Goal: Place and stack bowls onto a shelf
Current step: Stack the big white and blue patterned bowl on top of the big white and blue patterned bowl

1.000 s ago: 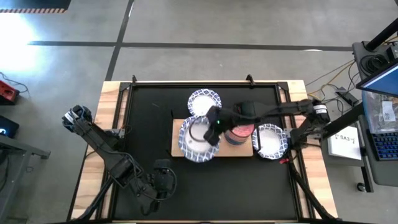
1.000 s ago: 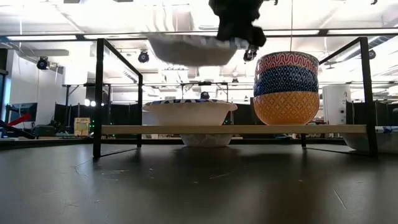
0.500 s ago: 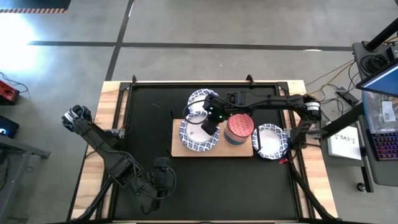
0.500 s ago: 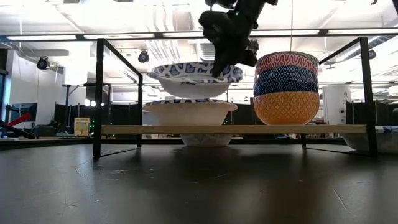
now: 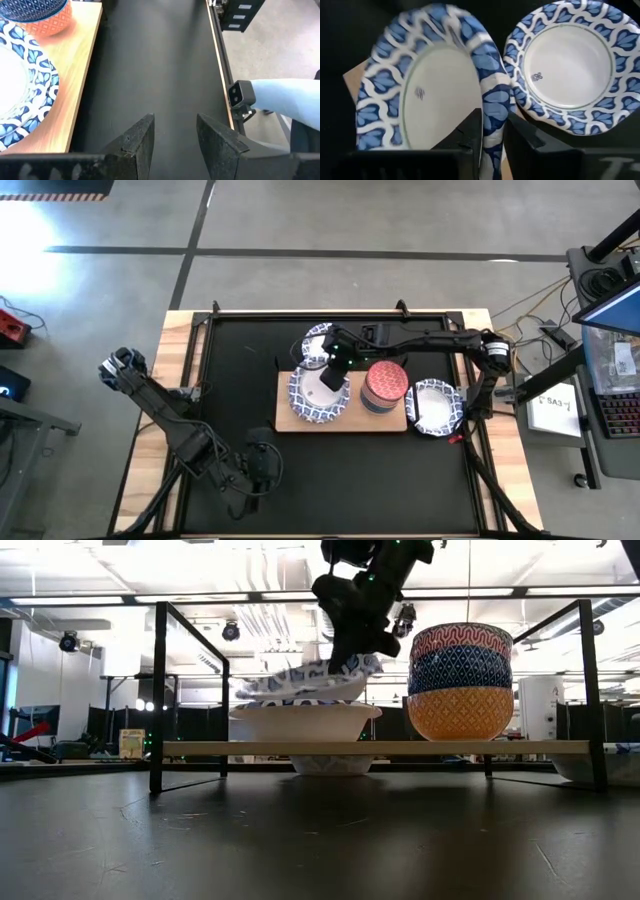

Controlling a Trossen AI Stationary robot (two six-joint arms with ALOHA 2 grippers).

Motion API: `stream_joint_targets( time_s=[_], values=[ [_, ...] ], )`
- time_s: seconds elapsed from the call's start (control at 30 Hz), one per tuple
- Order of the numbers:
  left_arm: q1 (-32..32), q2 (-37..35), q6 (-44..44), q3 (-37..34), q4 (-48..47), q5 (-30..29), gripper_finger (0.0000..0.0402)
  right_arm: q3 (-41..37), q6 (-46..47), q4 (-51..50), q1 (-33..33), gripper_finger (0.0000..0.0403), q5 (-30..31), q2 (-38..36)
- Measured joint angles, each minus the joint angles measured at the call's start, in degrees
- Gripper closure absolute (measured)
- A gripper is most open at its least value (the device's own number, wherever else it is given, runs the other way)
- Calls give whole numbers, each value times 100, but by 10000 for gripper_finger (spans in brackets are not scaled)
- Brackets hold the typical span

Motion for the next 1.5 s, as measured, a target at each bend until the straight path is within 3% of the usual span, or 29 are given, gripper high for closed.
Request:
stream_joint_targets(
  time_s=[0.3,0.57,0.73,1.1,1.3,1.5],
  values=[
    [7,-21,-14,0,-98,-32,272,0,-98,1,-13,284,-499,0],
    [4,-22,-14,0,-123,-55,272,0,-247,-41,-92,248,-197,-24],
    [5,-43,-14,0,-194,-144,272,0,-478,-44,-229,244,282,-106],
    [113,-213,-9,0,-422,-569,272,0,-322,-650,-804,260,295,-256],
    [561,-527,186,0,-806,-839,272,127,-481,-950,-866,266,252,-550],
    [1680,-1065,1106,0,-1016,-625,272,623,-441,-1588,-804,268,258,-891]
  ],
)
